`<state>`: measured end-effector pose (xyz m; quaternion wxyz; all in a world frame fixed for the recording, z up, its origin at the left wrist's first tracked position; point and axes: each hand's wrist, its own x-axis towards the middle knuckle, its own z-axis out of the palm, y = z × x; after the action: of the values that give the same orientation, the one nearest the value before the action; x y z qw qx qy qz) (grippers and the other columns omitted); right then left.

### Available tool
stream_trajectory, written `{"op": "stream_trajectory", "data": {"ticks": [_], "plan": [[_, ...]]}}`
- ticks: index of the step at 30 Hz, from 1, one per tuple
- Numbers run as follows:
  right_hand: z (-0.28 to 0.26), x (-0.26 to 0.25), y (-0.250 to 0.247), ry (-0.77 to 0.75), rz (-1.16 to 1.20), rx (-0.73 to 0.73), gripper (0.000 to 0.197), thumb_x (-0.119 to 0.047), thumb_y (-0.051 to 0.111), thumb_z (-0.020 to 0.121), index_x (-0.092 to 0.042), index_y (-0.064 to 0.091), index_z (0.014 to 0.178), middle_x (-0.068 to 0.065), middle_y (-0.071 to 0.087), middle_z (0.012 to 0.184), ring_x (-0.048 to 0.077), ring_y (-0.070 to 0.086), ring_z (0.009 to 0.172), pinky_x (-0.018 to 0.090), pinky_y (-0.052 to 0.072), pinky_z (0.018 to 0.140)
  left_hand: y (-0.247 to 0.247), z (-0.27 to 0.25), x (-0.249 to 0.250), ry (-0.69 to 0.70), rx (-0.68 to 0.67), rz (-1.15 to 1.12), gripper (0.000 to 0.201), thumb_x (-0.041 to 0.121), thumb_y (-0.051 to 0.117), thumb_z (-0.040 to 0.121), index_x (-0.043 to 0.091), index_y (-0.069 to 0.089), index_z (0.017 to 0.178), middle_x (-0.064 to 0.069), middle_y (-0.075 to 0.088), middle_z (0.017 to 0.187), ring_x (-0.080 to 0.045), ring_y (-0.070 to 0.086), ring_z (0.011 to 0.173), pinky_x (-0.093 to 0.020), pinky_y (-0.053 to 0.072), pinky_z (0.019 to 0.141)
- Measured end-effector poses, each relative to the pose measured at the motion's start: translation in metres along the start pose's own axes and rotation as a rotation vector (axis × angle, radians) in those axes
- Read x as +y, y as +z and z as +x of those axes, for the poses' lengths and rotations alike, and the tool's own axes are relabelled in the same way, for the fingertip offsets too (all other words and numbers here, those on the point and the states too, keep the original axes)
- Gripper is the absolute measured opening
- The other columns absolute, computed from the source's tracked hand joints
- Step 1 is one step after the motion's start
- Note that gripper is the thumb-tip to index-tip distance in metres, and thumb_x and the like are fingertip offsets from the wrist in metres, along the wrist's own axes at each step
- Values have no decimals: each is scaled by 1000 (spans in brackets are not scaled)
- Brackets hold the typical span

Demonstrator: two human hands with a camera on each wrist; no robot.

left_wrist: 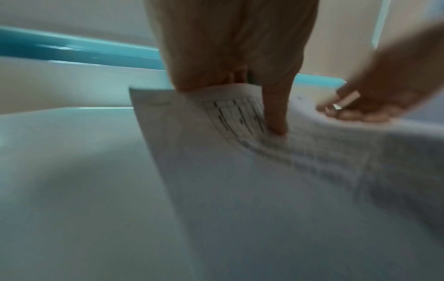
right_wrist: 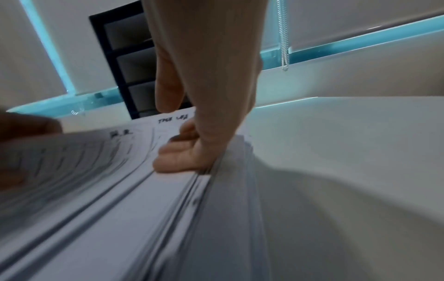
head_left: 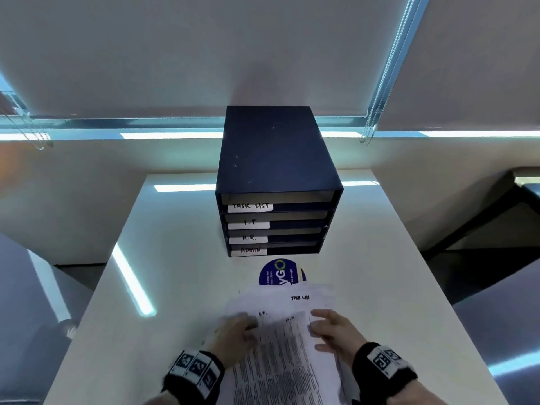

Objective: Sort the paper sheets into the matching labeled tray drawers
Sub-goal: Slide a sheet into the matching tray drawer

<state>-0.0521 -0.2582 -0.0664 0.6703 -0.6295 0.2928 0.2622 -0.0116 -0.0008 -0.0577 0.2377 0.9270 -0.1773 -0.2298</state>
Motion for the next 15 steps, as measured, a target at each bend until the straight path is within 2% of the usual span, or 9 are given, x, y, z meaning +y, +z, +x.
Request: {"op": "stream_trajectory", "data": {"ticks": [2, 3, 4, 6, 9, 10, 12, 13, 15], "plan": [[-12, -1, 3, -52, -97, -40, 70, -28, 87, 53, -17, 61, 117, 1, 61, 89, 24, 58, 72, 28, 48, 59, -21, 0, 17, 121, 10, -37, 8, 22, 59, 84, 17, 64, 81, 15, 51, 73, -1, 49, 69, -12, 43, 69], [-15, 0, 4, -58, -130, -70, 74, -34, 89, 52, -18, 61, 119, -1, 66, 96, 31, 62, 80, 33, 52, 67, -34, -2, 26, 141, 16, -78, 9, 24, 61, 85, 20, 67, 80, 17, 54, 72, 2, 50, 68, -8, 39, 67], [-23, -2, 7, -67, -135, -104, 72, -35, 89, 57, -18, 60, 120, -3, 71, 104, 35, 66, 93, 43, 54, 84, -48, -3, 34, 148, 37, -147, 8, 26, 63, 84, 23, 69, 81, 15, 60, 74, 1, 55, 69, -9, 41, 67], [-41, -5, 11, -61, -131, -131, 60, -33, 84, 67, -17, 60, 119, -3, 72, 109, 23, 67, 104, 44, 45, 104, -77, -8, 47, 148, 115, -280, 2, 28, 70, 79, 27, 71, 78, 10, 67, 75, -3, 59, 67, -16, 48, 65], [-54, -11, 9, -109, -65, -56, 35, -31, 76, 79, -16, 54, 101, -3, 66, 104, 15, 63, 100, 36, 44, 100, -110, -12, 56, 125, 234, -356, 4, 29, 74, 76, 26, 70, 76, 9, 65, 68, -3, 55, 58, -19, 47, 58], [-55, -13, 7, -138, -37, -47, 40, -32, 77, 77, -13, 53, 102, -2, 65, 108, 16, 62, 103, 36, 42, 102, -119, -12, 54, 102, 291, -326, 6, 31, 74, 76, 27, 69, 77, 9, 65, 69, -3, 56, 61, -19, 47, 60], [-56, -17, 5, -195, 14, -32, 72, -42, 86, 63, -6, 54, 117, 2, 67, 118, 20, 62, 111, 42, 41, 108, -133, -11, 45, 7, 395, -331, 14, 34, 76, 76, 25, 69, 85, 8, 64, 74, -6, 57, 69, -20, 44, 63], [-54, -19, 3, -220, 56, -27, 79, -41, 88, 60, -4, 56, 122, 5, 68, 118, 22, 64, 112, 45, 41, 108, -137, -9, 38, -46, 401, -445, 20, 33, 75, 78, 22, 68, 94, 6, 64, 77, -8, 58, 71, -21, 44, 63], [-63, -27, 7, -244, 110, -54, 56, -23, 81, 71, 1, 61, 118, 12, 72, 111, 26, 67, 106, 43, 45, 103, -134, -9, 31, -141, 271, -878, 29, 26, 65, 88, 11, 63, 112, -4, 69, 88, -14, 65, 73, -23, 53, 61]]}}
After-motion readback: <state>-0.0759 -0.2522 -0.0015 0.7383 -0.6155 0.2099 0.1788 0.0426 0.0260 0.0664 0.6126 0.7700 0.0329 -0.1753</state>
